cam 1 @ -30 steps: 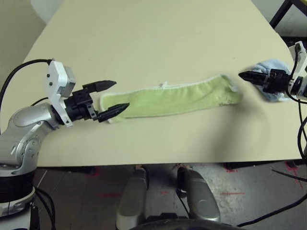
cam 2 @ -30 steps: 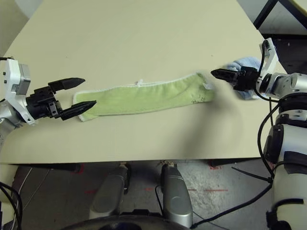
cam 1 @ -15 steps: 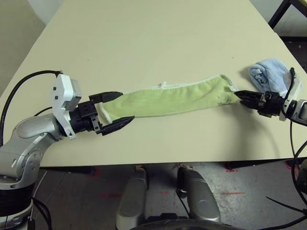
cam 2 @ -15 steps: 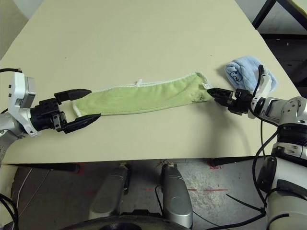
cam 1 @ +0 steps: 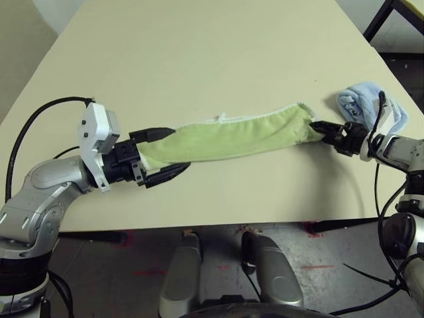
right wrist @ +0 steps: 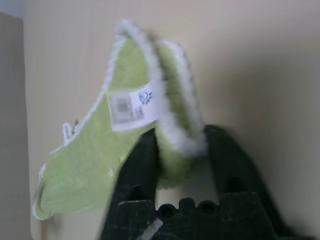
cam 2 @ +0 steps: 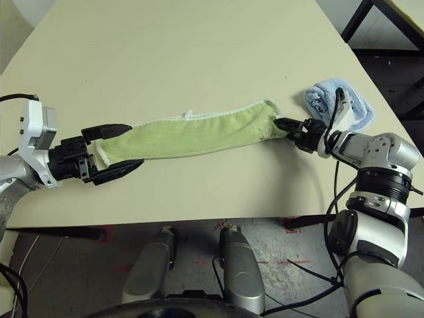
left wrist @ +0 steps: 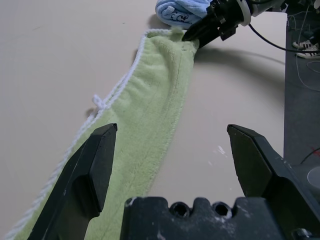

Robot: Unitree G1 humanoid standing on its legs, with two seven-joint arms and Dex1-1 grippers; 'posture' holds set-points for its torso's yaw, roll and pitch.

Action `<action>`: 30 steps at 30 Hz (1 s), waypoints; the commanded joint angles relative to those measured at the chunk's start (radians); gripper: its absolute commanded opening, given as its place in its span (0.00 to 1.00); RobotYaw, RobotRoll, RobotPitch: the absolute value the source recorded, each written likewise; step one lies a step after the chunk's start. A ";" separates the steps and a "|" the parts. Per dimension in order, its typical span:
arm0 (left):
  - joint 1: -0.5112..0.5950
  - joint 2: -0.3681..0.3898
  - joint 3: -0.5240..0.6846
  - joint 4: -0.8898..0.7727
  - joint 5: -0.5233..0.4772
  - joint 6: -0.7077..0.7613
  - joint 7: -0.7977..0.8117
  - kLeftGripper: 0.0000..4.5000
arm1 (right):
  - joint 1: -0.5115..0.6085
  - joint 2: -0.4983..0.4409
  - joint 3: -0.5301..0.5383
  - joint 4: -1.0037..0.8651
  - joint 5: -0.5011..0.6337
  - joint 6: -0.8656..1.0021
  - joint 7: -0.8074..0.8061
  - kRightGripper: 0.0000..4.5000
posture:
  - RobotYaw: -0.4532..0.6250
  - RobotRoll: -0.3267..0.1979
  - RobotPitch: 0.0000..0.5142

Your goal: Fold the towel and set it aside.

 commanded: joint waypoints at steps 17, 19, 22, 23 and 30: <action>-0.019 0.004 -0.071 0.039 0.044 -0.057 -0.042 1.00 | -0.046 -0.298 0.181 0.134 -0.007 -0.105 0.286 0.01 | 0.55 0.62 0.34; -0.028 0.002 -0.083 0.046 0.048 -0.063 -0.047 1.00 | -0.049 -0.300 0.215 0.053 0.026 -0.078 0.351 0.01 | 0.55 0.62 0.33; -0.039 0.002 -0.095 0.055 0.051 -0.070 -0.052 1.00 | -0.043 -0.289 0.257 -0.064 0.072 -0.051 0.414 0.01 | 0.54 0.62 0.33; -0.041 0.002 -0.097 0.057 0.053 -0.071 -0.053 1.00 | -0.037 -0.287 0.270 -0.094 0.082 -0.048 0.428 0.01 | 0.54 0.62 0.33; -0.059 0.002 -0.108 0.070 0.058 -0.078 -0.060 1.00 | -0.028 -0.204 0.401 -0.297 0.142 0.015 0.458 0.01 | 0.56 0.62 0.31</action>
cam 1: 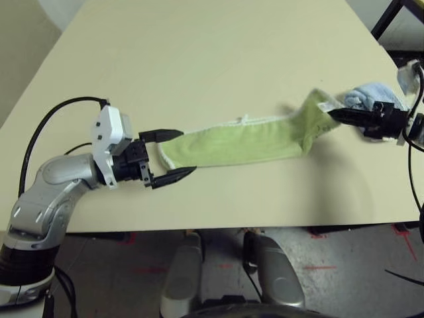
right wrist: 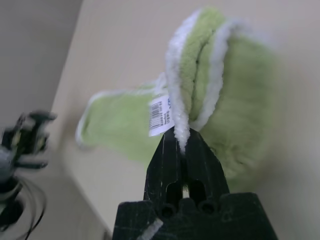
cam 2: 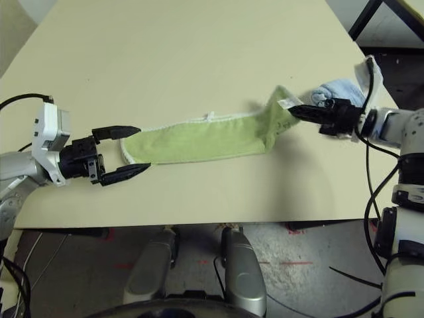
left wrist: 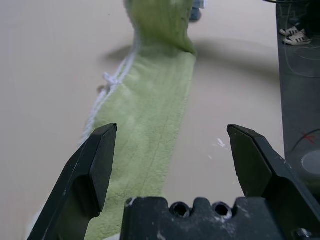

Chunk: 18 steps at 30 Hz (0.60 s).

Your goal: Fold the towel and set it aside.

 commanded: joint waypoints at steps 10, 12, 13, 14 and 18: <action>0.013 -0.004 -0.021 -0.027 0.015 -0.007 0.013 1.00 | 0.024 0.223 0.101 -0.091 0.022 0.028 -0.106 0.01 | 0.59 0.62 0.32; 0.019 -0.005 -0.022 -0.036 0.014 -0.004 0.019 1.00 | 0.027 0.248 0.113 -0.096 0.026 0.031 -0.117 0.01 | 0.60 0.62 0.33; 0.021 -0.005 -0.023 -0.040 0.014 -0.003 0.022 1.00 | 0.028 0.259 0.117 -0.096 0.026 0.029 -0.123 0.01 | 0.60 0.62 0.34; 0.023 -0.006 -0.024 -0.043 0.014 -0.002 0.025 1.00 | 0.027 0.273 0.121 -0.096 0.026 0.029 -0.133 0.01 | 0.60 0.62 0.34; 0.024 -0.010 -0.032 -0.049 0.014 0.002 0.034 1.00 | 0.028 0.304 0.139 -0.107 0.025 0.029 -0.147 0.01 | 0.61 0.62 0.34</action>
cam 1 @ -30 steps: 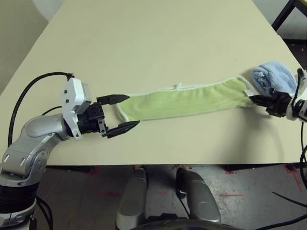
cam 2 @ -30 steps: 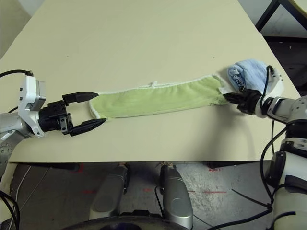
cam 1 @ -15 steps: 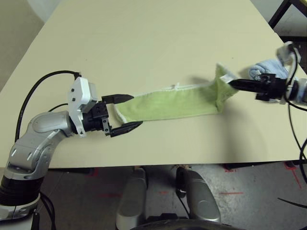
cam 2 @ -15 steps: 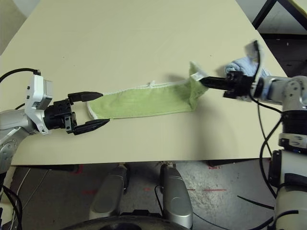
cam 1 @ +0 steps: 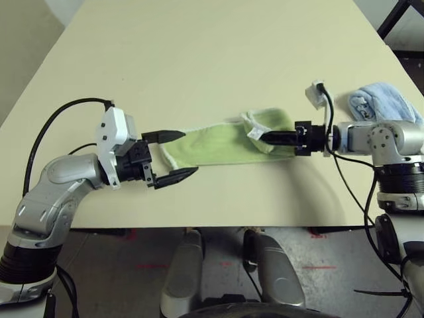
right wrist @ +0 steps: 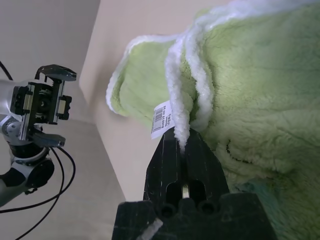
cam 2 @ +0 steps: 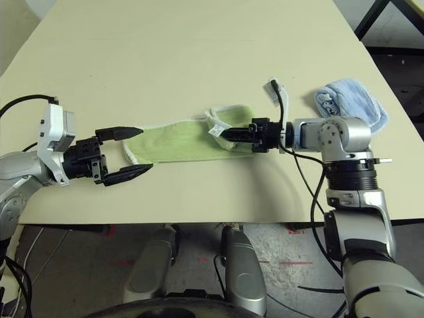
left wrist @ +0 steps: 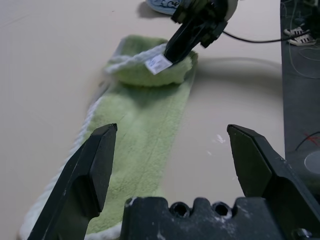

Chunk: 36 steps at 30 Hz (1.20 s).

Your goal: Fold the towel and set it aside.

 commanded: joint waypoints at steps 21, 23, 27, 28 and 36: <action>-0.342 -0.204 -0.153 0.073 -0.021 0.235 0.185 1.00 | -0.043 -0.232 -0.026 0.120 -0.021 -0.354 0.280 0.99 | 0.57 0.62 0.32; -0.380 -0.229 -0.174 0.105 0.002 0.243 0.205 1.00 | -0.046 -0.219 -0.021 0.146 -0.055 -0.407 0.252 0.99 | 0.57 0.62 0.31; -0.504 -0.343 -0.242 0.247 0.083 0.272 0.298 0.85 | -0.017 -0.165 0.006 0.186 -0.174 -0.631 0.190 0.96 | 0.56 0.62 0.31; -0.520 -0.358 -0.254 0.266 0.097 0.274 0.304 0.78 | -0.014 -0.154 0.006 0.192 -0.190 -0.657 0.181 0.91 | 0.56 0.62 0.31; -0.658 -0.538 -0.345 0.534 0.262 0.208 0.376 0.07 | 0.042 -0.102 0.024 0.145 -0.239 -0.770 0.208 0.26 | 0.54 0.62 0.29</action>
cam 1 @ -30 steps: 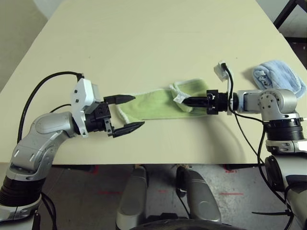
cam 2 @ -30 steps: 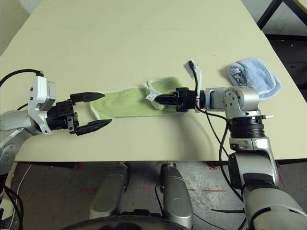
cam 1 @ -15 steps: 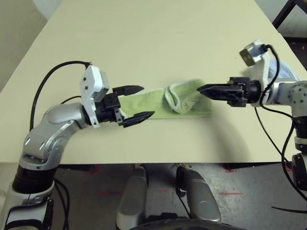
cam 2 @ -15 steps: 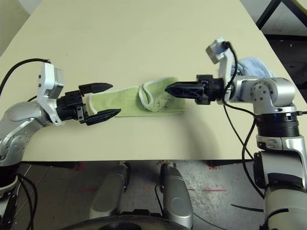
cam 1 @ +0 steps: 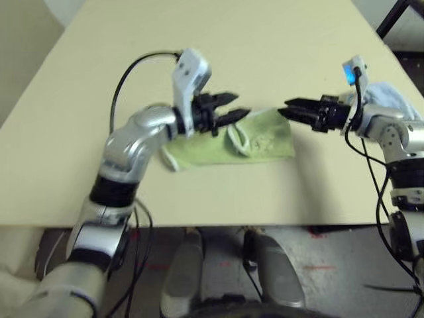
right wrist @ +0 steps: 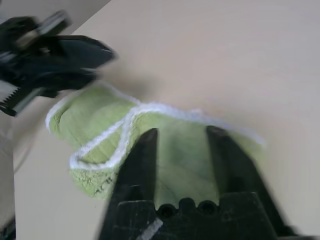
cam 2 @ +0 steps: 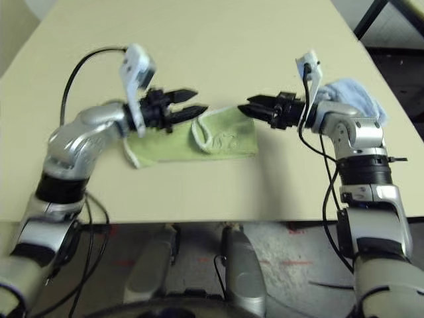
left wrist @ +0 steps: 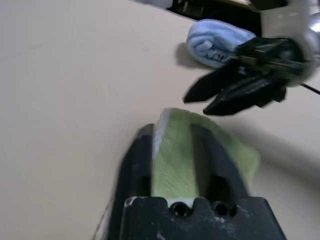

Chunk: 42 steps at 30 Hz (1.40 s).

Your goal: Fold the towel and set it aside.

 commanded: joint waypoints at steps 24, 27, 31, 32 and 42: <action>0.077 0.014 -0.166 0.175 0.274 0.079 -0.023 0.00 | 0.120 0.007 0.162 0.027 -0.179 -0.081 0.043 0.01 | 0.55 0.62 0.28; 0.084 0.017 -0.152 0.162 0.273 0.054 -0.023 0.00 | 0.116 0.014 0.157 0.034 -0.179 -0.087 0.050 0.01 | 0.56 0.62 0.28; 0.078 -0.003 -0.098 0.099 0.226 0.026 -0.036 0.09 | 0.101 0.029 0.132 0.027 -0.147 -0.095 0.070 0.00 | 0.56 0.62 0.28; 0.077 -0.009 -0.076 0.067 0.207 0.038 -0.037 0.12 | 0.096 0.029 0.125 0.024 -0.136 -0.097 0.084 0.00 | 0.56 0.62 0.28; 0.155 0.067 0.166 -0.361 0.023 0.319 0.000 0.98 | 0.049 -0.020 0.076 -0.002 -0.066 -0.096 0.197 0.56 | 0.57 0.62 0.31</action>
